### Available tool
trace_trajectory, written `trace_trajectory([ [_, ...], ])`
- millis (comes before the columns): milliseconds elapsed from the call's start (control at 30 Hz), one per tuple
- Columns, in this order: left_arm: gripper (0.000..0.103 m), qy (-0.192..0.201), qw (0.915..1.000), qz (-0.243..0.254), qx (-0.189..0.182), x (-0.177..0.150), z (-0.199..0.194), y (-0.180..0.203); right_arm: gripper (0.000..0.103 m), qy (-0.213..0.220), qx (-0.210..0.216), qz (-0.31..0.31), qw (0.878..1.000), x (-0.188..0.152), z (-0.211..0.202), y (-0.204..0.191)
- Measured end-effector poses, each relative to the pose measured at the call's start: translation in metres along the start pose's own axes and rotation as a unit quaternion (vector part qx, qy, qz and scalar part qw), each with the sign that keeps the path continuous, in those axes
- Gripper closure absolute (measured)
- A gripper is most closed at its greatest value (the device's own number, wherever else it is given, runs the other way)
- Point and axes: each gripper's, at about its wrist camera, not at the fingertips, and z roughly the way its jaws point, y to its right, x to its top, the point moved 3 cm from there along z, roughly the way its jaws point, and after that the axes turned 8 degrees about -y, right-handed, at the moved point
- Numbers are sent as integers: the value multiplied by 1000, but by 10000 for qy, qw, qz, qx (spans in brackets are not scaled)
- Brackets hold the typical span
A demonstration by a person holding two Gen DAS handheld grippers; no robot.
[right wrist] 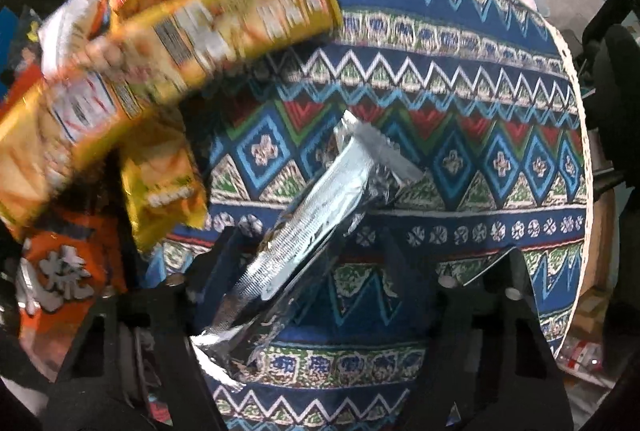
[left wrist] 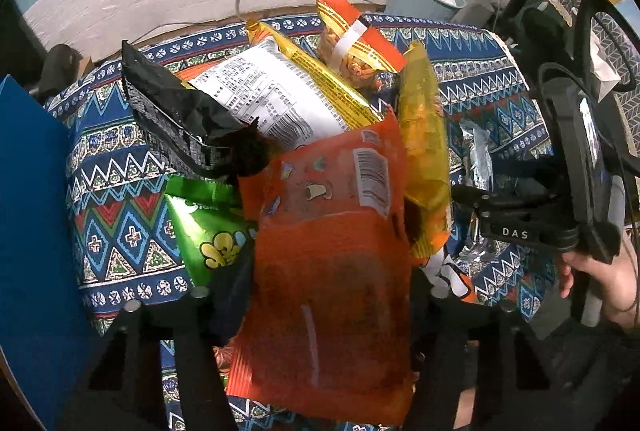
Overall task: Organize snacks
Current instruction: 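Grasp the orange bag with the left tool while the right tool grasps the silver bar, then carry both snacks to the cardboard box and release them inside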
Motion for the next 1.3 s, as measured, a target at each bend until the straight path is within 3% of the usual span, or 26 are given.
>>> trace_trajectory([
  [33, 50, 9, 10000, -17, -11, 0, -1, -2, 43, 36, -97, -94, 9999, 0, -1, -2],
  [100, 57, 21, 9999, -85, -84, 0, -4, -5, 70, 81, -85, -200, 9997, 1, -3, -5],
  [167, 60, 59, 9998, -137, -129, 0, -8, -8, 76, 87, -133, -249, 9996, 0, -4, -6],
  [333, 65, 218, 9995, -175, -163, -7, -21, -13, 76, 142, -264, -369, 9989, -2, -15, -6],
  [800, 65, 978, 9951, -127, -9, -21, -76, -10, 76, 547, -334, -531, 9965, -19, -72, -15],
  [1300, 65, 1604, 9859, -269, 392, -32, -114, -22, 76, 1390, -318, -709, 9872, -17, -129, -33],
])
